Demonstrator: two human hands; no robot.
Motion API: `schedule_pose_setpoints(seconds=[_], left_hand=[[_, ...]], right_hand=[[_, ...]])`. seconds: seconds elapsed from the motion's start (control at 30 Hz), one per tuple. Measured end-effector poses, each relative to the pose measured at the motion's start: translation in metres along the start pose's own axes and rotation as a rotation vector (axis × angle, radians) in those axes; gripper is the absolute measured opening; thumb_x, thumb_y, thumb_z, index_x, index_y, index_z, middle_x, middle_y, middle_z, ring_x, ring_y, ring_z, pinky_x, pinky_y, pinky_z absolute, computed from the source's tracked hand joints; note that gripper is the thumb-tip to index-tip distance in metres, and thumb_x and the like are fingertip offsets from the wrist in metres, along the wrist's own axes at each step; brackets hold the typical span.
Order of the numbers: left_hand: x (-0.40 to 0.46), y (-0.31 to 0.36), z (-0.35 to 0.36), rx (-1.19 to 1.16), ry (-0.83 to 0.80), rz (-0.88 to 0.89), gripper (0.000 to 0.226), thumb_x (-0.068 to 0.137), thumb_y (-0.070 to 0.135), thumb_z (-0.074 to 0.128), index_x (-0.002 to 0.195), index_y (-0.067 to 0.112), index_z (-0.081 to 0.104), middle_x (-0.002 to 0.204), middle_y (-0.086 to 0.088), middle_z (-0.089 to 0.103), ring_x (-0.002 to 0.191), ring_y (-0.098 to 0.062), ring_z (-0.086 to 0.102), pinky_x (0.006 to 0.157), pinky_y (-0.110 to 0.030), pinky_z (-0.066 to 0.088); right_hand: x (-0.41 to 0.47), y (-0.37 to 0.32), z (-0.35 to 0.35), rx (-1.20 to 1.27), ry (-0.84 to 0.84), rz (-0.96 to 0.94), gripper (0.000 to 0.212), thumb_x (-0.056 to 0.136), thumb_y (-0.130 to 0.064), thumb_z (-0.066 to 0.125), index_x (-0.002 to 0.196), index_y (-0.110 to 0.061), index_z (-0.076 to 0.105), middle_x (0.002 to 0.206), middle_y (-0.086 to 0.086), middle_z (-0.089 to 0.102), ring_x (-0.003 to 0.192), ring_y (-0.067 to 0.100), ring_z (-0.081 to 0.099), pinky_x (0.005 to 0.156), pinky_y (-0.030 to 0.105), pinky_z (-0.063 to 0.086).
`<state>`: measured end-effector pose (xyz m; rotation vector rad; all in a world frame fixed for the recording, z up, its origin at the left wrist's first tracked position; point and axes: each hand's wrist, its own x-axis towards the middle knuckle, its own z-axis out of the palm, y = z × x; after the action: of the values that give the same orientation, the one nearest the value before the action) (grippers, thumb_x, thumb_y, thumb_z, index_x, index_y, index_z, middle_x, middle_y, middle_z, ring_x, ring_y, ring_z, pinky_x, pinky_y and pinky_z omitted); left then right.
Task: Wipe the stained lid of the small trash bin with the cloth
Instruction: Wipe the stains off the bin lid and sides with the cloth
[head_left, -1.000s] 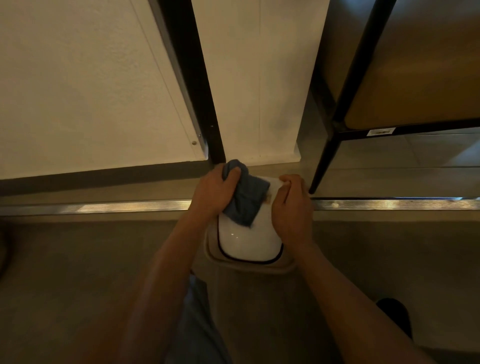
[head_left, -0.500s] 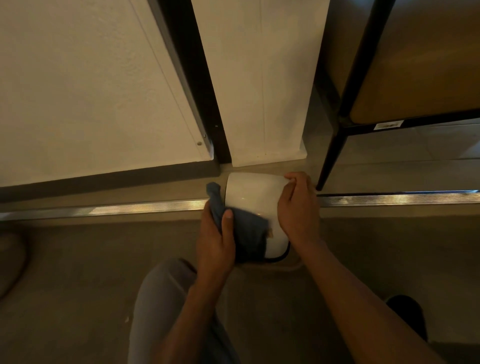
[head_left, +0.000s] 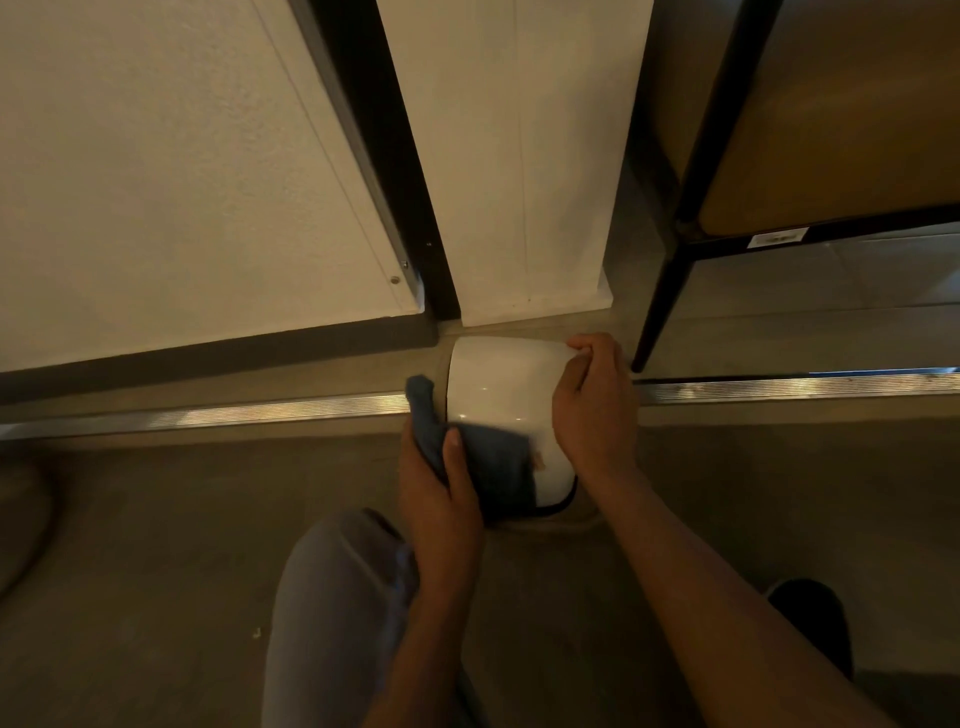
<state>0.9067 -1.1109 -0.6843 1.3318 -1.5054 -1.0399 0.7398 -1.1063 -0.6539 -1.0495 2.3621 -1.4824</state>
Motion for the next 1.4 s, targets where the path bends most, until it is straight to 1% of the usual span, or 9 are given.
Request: schedule_pose_setpoints(seconds=[0.2, 0.37, 0.57, 0.77, 0.93, 1.03, 1.2, 1.3, 1.4], left_hand=[[-0.019, -0.013, 0.001, 0.042, 0.021, 0.031, 0.058, 0.101, 0.048, 0.048, 0.152, 0.026, 0.034, 0.145, 0.005, 0.051, 0.131, -0.006, 0.050, 0.107, -0.032, 0.045], [0.023, -0.002, -0.003, 0.045, -0.071, -0.051, 0.053, 0.093, 0.073, 0.035, 0.135, 0.041, 0.043, 0.116, 0.023, 0.059, 0.109, 0.002, 0.059, 0.081, -0.010, 0.048], [0.093, 0.031, 0.010, 0.240, -0.243, -0.021, 0.050, 0.097, 0.071, 0.031, 0.121, 0.033, 0.055, 0.098, 0.015, 0.059, 0.099, -0.012, 0.060, 0.083, -0.029, 0.047], [0.105, 0.055, 0.038, 0.649, -0.217, 0.204, 0.048, 0.103, 0.055, 0.035, 0.131, 0.023, 0.056, 0.129, -0.007, 0.060, 0.109, -0.026, 0.061, 0.086, -0.034, 0.044], [0.055, 0.032, 0.022, 0.596, -0.218, 0.468, 0.050, 0.105, 0.046, 0.041, 0.150, 0.023, 0.039, 0.160, -0.008, 0.030, 0.144, -0.029, 0.034, 0.117, -0.041, 0.031], [0.044, 0.011, 0.001, 0.448, -0.291, 0.418, 0.053, 0.105, 0.049, 0.036, 0.155, 0.037, 0.023, 0.165, 0.003, 0.018, 0.149, -0.016, 0.021, 0.117, -0.033, 0.024], [0.089, 0.026, 0.013, 0.310, -0.275, 0.175, 0.051, 0.102, 0.058, 0.037, 0.145, 0.030, 0.042, 0.140, -0.001, 0.053, 0.121, -0.007, 0.050, 0.097, -0.021, 0.039], [0.134, 0.053, 0.032, 0.566, -0.408, 0.011, 0.045, 0.099, 0.057, 0.039, 0.112, 0.022, 0.064, 0.108, -0.007, 0.067, 0.100, -0.026, 0.062, 0.085, -0.034, 0.045], [0.138, 0.072, 0.055, 0.819, -0.472, 0.095, 0.050, 0.099, 0.058, 0.033, 0.091, 0.020, 0.065, 0.087, -0.004, 0.061, 0.074, -0.020, 0.056, 0.073, -0.034, 0.041]], right_hand=[[0.000, 0.000, 0.000, 0.000, 0.003, -0.017, 0.019, 0.101, -0.015, 0.039, 0.113, -0.012, 0.053, 0.105, 0.004, 0.056, 0.086, 0.014, 0.054, 0.074, 0.024, 0.040], [0.001, 0.002, 0.000, -0.013, -0.039, -0.039, 0.019, 0.101, -0.015, 0.040, 0.114, -0.012, 0.053, 0.107, 0.005, 0.056, 0.086, 0.012, 0.053, 0.070, 0.009, 0.034], [0.000, 0.002, -0.001, -0.024, -0.040, -0.046, 0.020, 0.102, -0.014, 0.039, 0.115, -0.009, 0.053, 0.110, 0.008, 0.057, 0.091, 0.013, 0.052, 0.076, 0.020, 0.038], [0.002, 0.002, -0.003, -0.002, -0.010, -0.037, 0.021, 0.102, -0.014, 0.038, 0.114, -0.006, 0.053, 0.108, 0.010, 0.056, 0.090, 0.020, 0.057, 0.076, 0.030, 0.047], [0.006, 0.005, 0.000, -0.032, 0.000, -0.050, 0.019, 0.101, -0.013, 0.040, 0.113, -0.007, 0.054, 0.106, 0.009, 0.058, 0.090, 0.015, 0.055, 0.073, 0.017, 0.038], [0.003, 0.004, 0.001, -0.037, -0.019, -0.067, 0.018, 0.101, -0.014, 0.040, 0.114, -0.009, 0.053, 0.106, 0.008, 0.059, 0.088, 0.013, 0.055, 0.074, 0.015, 0.037], [0.004, 0.003, 0.002, -0.045, -0.050, -0.062, 0.019, 0.101, -0.012, 0.040, 0.115, -0.008, 0.053, 0.110, 0.010, 0.058, 0.092, 0.013, 0.054, 0.075, 0.008, 0.034], [0.002, 0.000, 0.001, -0.044, -0.048, -0.054, 0.019, 0.101, -0.010, 0.040, 0.114, -0.005, 0.052, 0.111, 0.013, 0.057, 0.095, 0.022, 0.056, 0.079, 0.024, 0.041], [0.002, -0.002, 0.000, -0.045, -0.042, -0.052, 0.020, 0.101, -0.007, 0.040, 0.116, -0.003, 0.052, 0.110, 0.015, 0.057, 0.092, 0.027, 0.057, 0.079, 0.038, 0.048]])
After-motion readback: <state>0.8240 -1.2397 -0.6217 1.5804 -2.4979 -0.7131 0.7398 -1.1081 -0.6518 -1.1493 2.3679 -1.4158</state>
